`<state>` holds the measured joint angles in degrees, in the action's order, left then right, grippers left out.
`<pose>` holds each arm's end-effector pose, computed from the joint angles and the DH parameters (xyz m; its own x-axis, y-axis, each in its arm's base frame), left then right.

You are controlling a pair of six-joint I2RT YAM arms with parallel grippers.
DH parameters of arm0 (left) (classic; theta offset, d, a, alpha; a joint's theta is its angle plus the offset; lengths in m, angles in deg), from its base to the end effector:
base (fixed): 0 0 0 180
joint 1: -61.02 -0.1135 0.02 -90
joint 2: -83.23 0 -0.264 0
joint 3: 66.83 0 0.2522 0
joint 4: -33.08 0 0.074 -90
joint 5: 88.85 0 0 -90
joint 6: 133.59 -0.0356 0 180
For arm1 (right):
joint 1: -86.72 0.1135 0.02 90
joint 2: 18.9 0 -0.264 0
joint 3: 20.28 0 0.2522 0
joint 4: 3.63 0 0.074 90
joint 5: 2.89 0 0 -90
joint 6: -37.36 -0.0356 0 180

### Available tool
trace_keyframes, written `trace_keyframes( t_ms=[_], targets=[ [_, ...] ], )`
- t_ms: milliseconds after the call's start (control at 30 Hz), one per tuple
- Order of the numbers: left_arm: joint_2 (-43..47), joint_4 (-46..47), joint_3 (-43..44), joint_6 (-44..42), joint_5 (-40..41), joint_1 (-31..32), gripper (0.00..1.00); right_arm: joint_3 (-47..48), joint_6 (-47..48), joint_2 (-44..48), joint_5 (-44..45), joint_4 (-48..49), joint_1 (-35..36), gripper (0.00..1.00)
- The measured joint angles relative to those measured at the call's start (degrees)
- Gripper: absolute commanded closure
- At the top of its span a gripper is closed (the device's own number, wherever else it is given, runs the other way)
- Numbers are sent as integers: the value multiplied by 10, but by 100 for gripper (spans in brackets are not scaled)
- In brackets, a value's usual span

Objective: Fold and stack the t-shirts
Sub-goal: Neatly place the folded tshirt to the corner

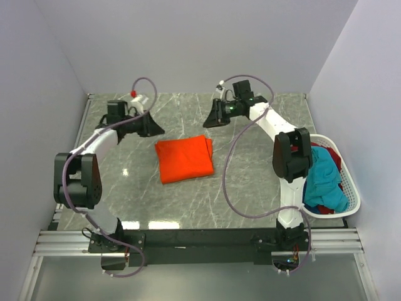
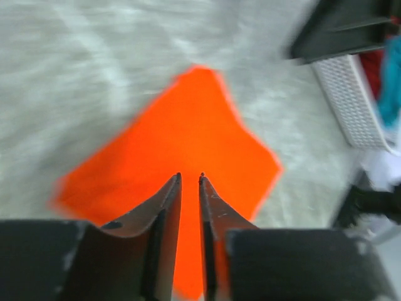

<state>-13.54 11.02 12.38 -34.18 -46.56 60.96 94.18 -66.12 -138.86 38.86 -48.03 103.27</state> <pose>0.3671 -0.0260 0.2371 -0.7222 -0.1108 -0.6828 0.4572 0.6643 -0.5913 0.4390 0.1581 0.2433 -0.8646 -0.0950 -0.4934 -0.4615 0.5384 0.7051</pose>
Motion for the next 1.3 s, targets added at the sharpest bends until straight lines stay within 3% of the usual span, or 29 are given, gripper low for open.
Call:
trace_keyframes(
  t_ms=[200, 333, 533, 667, 800, 900, 1000, 1167, 1300],
  targets=[
    [-47, 81, -39, 97, -45, 72, 82, 0, -66, -40, -60, 76, 59, 71],
    [-140, 98, -38, 140, -47, 55, 82, 0, -92, -118, -72, 96, 80, 70],
    [-243, 87, 9, 183, -84, 9, 79, 6, -115, -190, -87, 97, 51, 69],
    [-235, 71, 32, 162, -73, -3, 77, -9, -101, -164, -69, 97, 34, 62],
    [-137, 56, -34, 140, -67, -6, 75, -119, -111, -48, -65, 114, 30, 61],
    [-40, 50, -83, 138, -76, 27, 76, -175, -126, 36, -82, 138, 52, 61],
    [-1, 72, -117, 143, -103, 70, 76, -198, -137, 68, -104, 177, 99, 62],
    [-83, 66, -165, 146, -109, 77, 78, -225, -142, 0, -125, 205, 153, 64],
    [-166, 38, -151, 149, -151, 54, 79, -252, -150, -83, -169, 209, 134, 65]
  ],
)
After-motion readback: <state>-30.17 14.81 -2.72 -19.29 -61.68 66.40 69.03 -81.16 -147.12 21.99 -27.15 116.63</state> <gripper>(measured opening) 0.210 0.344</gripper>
